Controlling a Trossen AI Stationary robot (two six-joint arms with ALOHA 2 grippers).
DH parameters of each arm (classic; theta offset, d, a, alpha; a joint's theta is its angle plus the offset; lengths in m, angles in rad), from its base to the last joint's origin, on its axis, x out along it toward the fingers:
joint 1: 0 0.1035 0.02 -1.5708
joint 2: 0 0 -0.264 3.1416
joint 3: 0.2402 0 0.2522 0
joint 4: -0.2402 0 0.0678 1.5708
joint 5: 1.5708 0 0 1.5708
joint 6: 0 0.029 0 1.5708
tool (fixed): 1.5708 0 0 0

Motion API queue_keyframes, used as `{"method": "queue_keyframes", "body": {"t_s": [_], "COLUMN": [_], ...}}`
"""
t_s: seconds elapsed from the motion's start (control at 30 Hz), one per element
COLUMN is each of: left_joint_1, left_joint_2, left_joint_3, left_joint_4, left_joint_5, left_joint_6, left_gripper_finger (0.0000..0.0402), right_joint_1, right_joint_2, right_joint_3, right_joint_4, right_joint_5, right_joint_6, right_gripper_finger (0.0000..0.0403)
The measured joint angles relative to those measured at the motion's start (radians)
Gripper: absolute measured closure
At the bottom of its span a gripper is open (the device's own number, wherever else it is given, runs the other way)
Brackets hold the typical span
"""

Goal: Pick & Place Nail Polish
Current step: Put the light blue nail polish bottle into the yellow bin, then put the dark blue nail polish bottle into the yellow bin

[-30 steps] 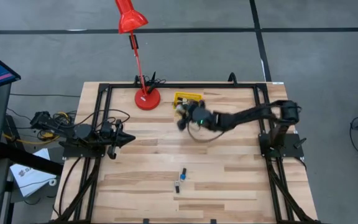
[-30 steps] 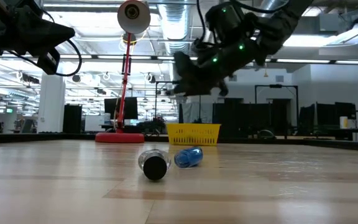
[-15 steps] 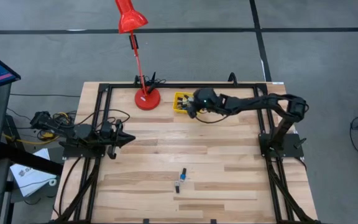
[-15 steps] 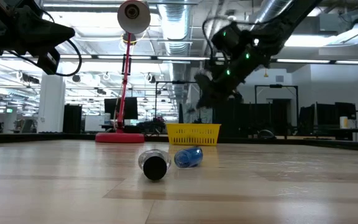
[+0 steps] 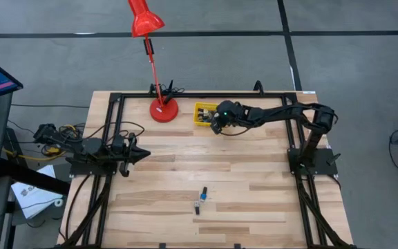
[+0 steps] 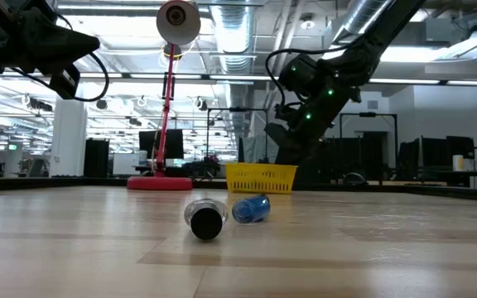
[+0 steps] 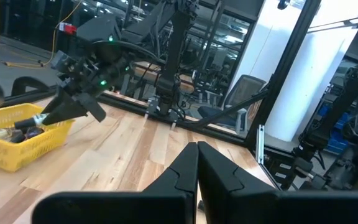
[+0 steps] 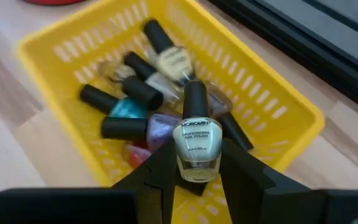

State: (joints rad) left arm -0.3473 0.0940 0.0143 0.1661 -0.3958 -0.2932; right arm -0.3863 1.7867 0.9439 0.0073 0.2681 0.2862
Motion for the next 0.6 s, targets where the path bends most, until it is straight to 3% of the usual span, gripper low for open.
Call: {"method": "queue_keyframes", "body": {"t_s": [0.17,0.37,0.5,0.6], "left_joint_1": [0.000,0.000,0.000,0.000], "left_joint_2": [0.000,0.000,0.000,0.000], "left_joint_3": [0.000,0.000,0.000,0.000], "left_joint_4": [0.000,0.000,0.000,0.000], "left_joint_5": [0.000,0.000,0.000,0.000], "left_joint_6": [0.000,0.000,0.000,0.000], "left_gripper_finger": [0.0401,0.0401,0.0401,0.0401], "right_joint_1": [-0.003,-0.002,-0.002,0.006], "right_joint_2": [-0.002,-0.002,-0.002,-0.017], "right_joint_3": [0.000,0.008,0.080,0.157], "right_joint_4": [-0.005,-0.019,-0.092,-0.176], "right_joint_5": [0.003,0.003,0.003,0.002], "right_joint_6": [0.002,0.001,-0.025,-0.084], "right_gripper_finger": [0.0289,0.0214,0.0164,0.0151]}}
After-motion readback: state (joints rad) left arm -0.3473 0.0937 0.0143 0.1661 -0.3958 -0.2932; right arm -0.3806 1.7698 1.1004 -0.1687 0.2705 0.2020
